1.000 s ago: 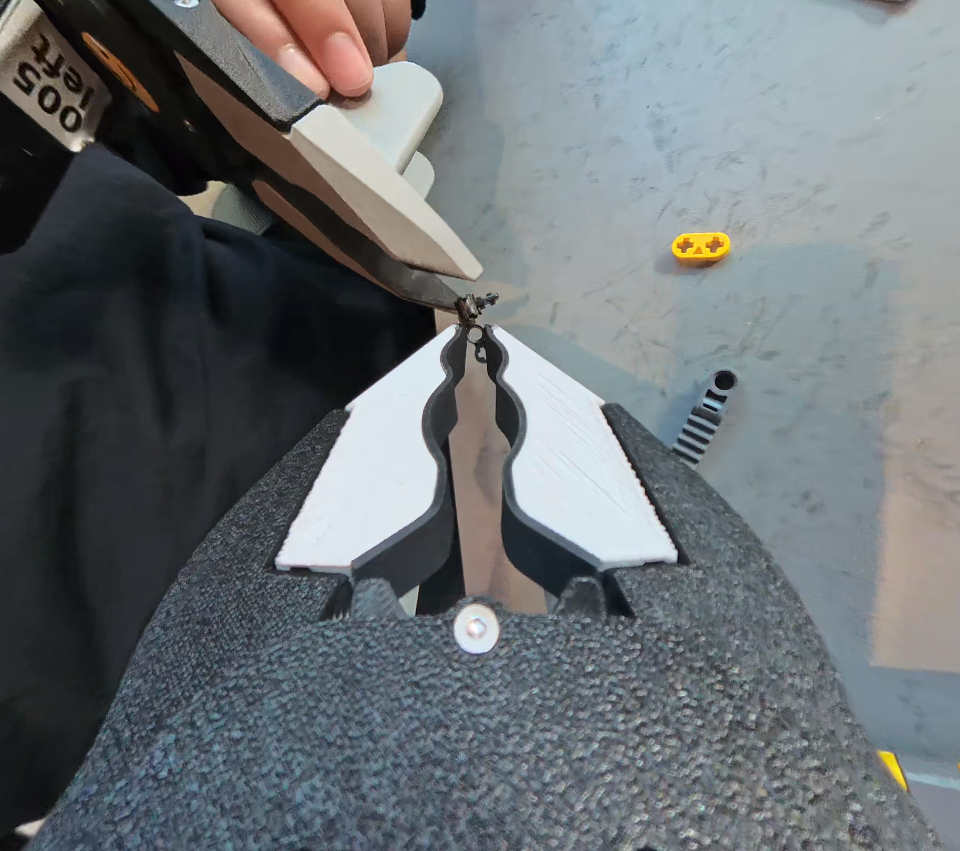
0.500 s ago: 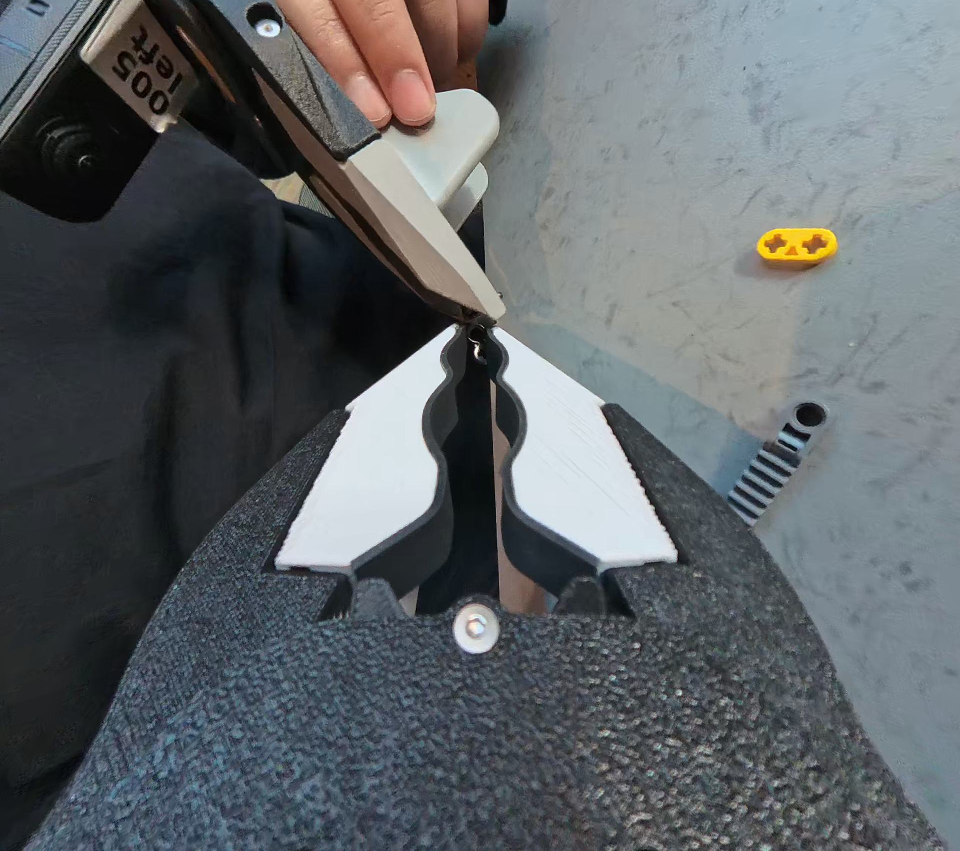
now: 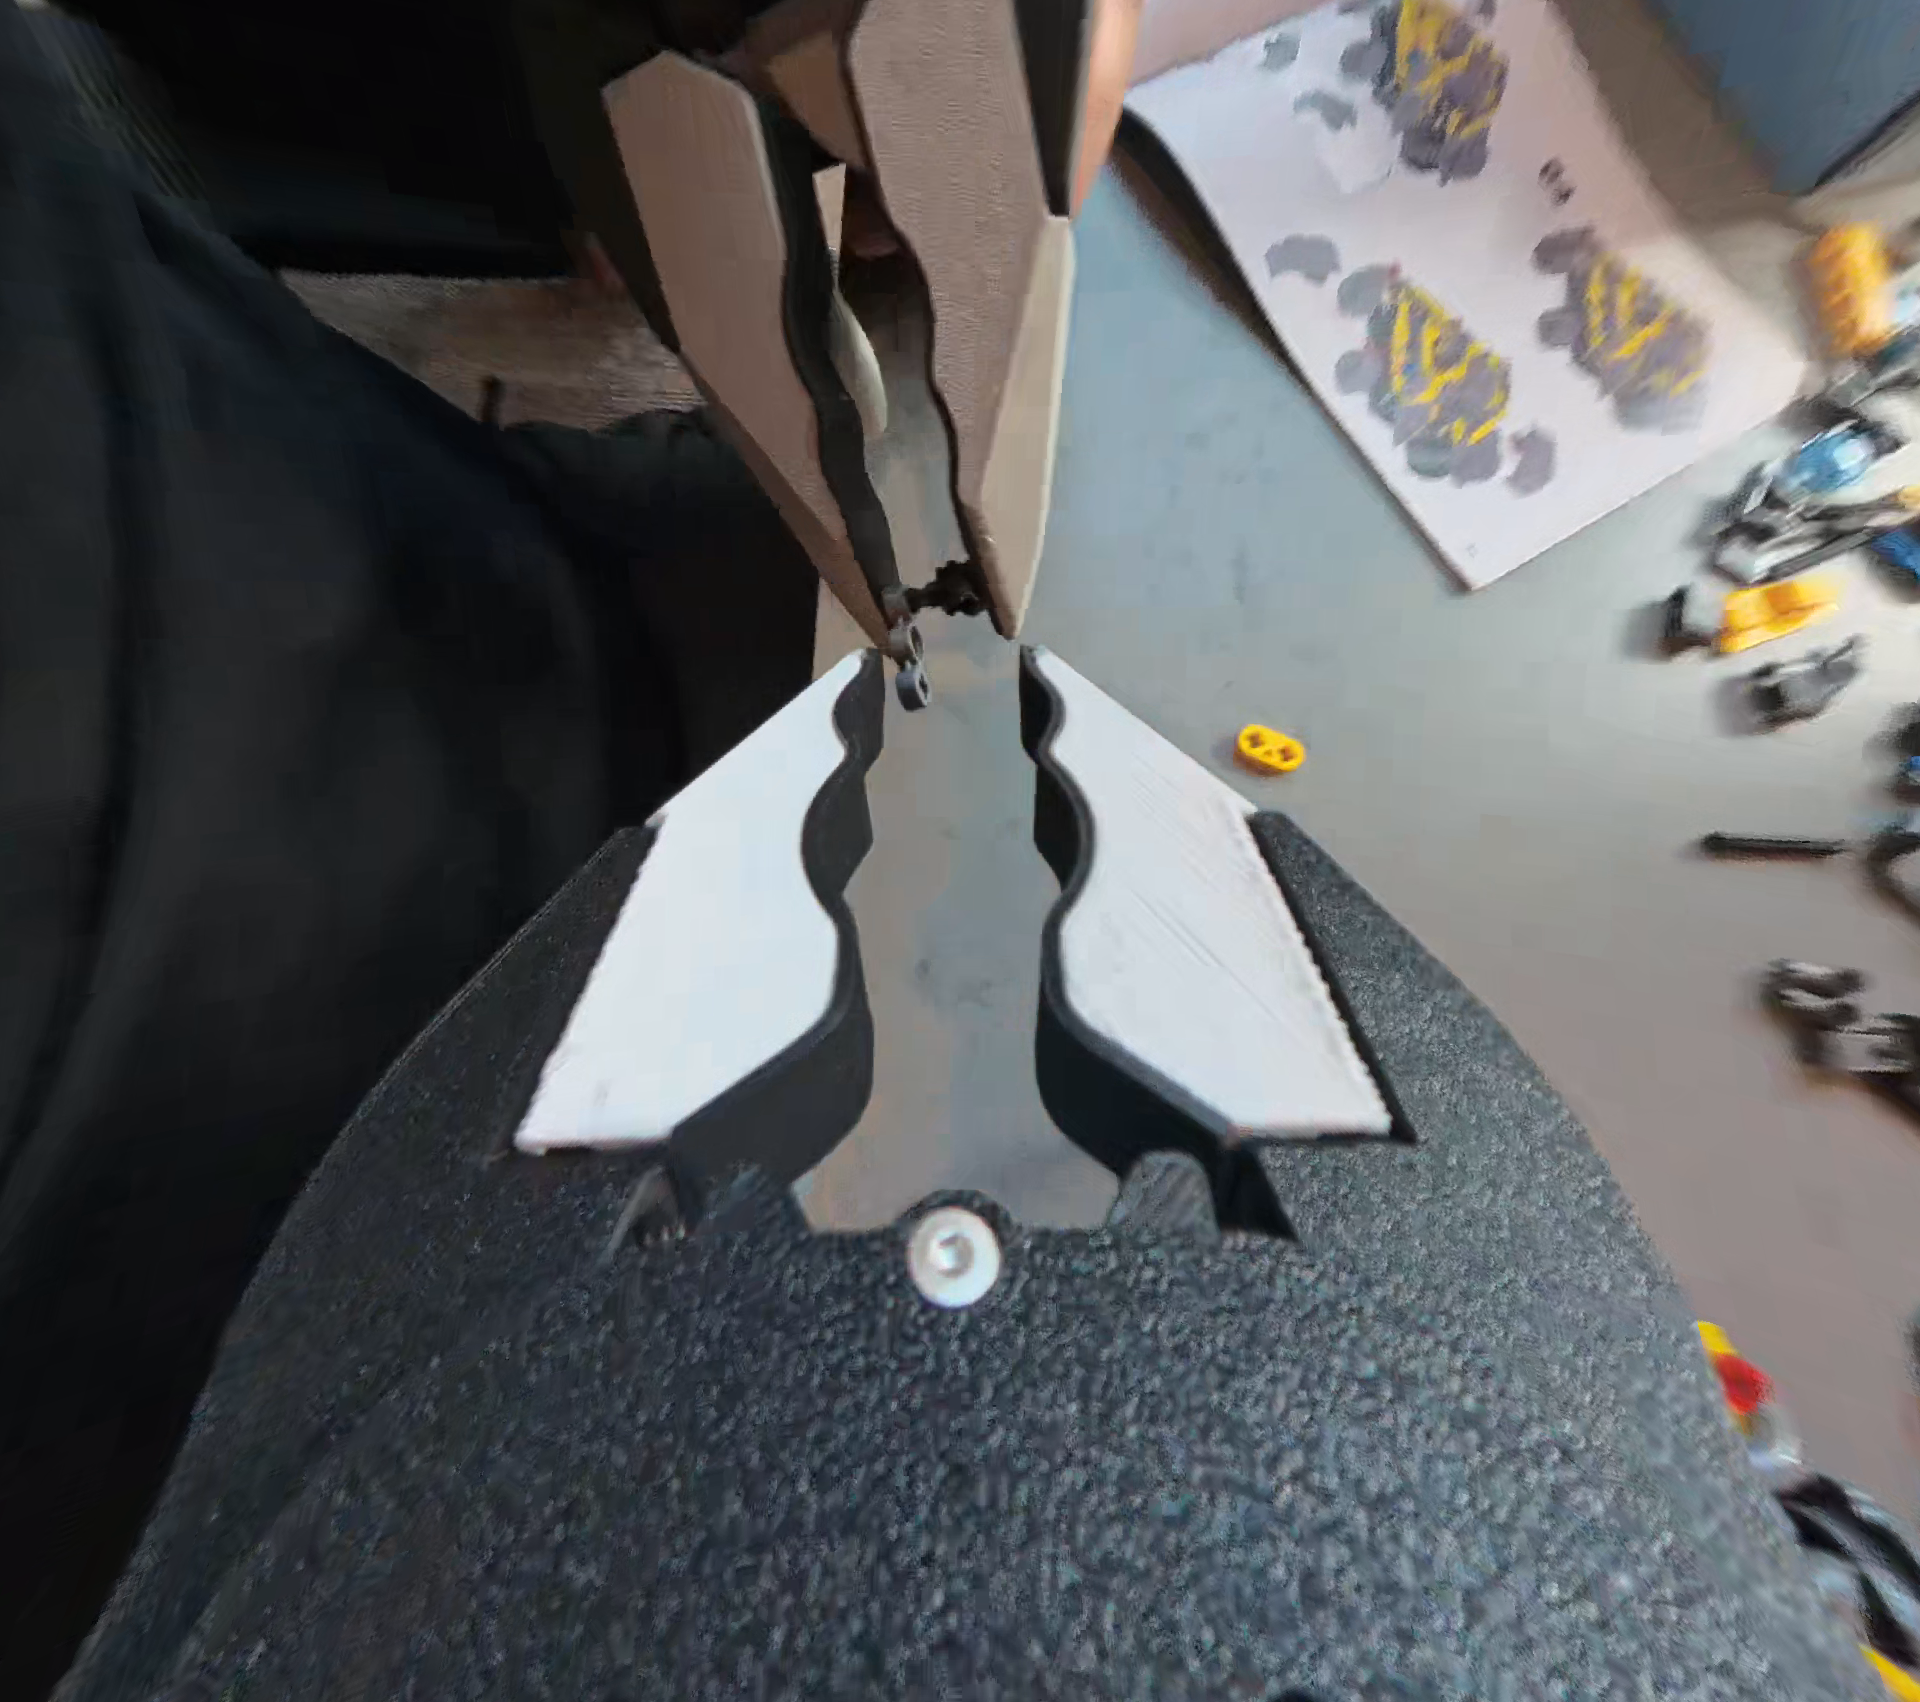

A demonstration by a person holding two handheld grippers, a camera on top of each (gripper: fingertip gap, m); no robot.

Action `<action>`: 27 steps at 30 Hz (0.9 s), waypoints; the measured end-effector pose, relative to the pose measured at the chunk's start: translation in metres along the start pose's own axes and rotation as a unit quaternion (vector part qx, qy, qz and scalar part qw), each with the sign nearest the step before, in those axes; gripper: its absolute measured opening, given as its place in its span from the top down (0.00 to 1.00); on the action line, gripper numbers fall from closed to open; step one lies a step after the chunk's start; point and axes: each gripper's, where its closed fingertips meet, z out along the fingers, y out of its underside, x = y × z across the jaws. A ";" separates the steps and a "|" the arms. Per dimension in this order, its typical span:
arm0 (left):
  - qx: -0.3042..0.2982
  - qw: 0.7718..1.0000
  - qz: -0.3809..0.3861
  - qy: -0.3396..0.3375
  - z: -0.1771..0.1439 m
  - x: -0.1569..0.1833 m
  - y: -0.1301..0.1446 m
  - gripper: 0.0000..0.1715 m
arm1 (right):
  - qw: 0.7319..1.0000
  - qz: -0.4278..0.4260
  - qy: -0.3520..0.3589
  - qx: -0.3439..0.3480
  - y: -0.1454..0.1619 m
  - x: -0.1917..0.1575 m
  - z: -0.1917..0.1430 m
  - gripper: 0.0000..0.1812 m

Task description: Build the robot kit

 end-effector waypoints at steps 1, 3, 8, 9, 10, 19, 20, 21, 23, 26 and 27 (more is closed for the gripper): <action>0.004 1.000 -0.005 0.000 -0.001 -0.001 -0.001 0.91 | 0.999 -0.028 0.024 0.001 -0.003 0.001 -0.001 0.86; 0.012 1.000 -0.008 0.002 -0.003 -0.001 -0.003 0.91 | 0.997 -0.061 0.054 -0.003 -0.005 0.001 -0.003 0.87; 0.008 1.000 -0.001 0.001 -0.002 0.000 -0.002 0.91 | 0.993 -0.082 0.086 -0.006 -0.005 0.001 -0.003 0.87; 0.004 1.000 0.002 0.002 -0.002 0.001 -0.001 0.91 | 0.993 -0.081 0.086 -0.011 -0.004 0.000 -0.002 0.87; -0.001 1.000 0.004 0.000 -0.001 0.001 0.001 0.91 | 0.993 -0.077 0.083 -0.017 -0.002 -0.001 -0.001 0.88; -0.019 1.000 0.012 0.007 0.002 0.004 0.006 0.91 | 0.996 -0.058 0.064 -0.026 0.005 -0.002 0.003 0.89; -0.015 1.000 0.009 0.011 0.001 0.003 0.005 0.91 | 0.995 -0.061 0.073 -0.021 0.004 0.000 0.002 0.87; -0.011 1.000 0.004 0.015 0.000 0.003 0.004 0.91 | 0.994 -0.066 0.085 -0.016 0.002 0.003 0.000 0.87; -0.003 1.000 -0.007 0.027 -0.002 0.004 0.003 0.91 | 0.992 -0.078 0.100 -0.004 -0.002 0.004 -0.002 0.84; -0.005 0.999 -0.013 0.044 -0.002 0.008 0.003 0.91 | 0.988 -0.104 0.112 -0.002 -0.004 0.003 -0.001 0.82; -0.005 0.999 -0.011 0.042 -0.002 0.008 0.003 0.91 | 0.988 -0.107 0.112 0.000 -0.004 0.003 -0.001 0.82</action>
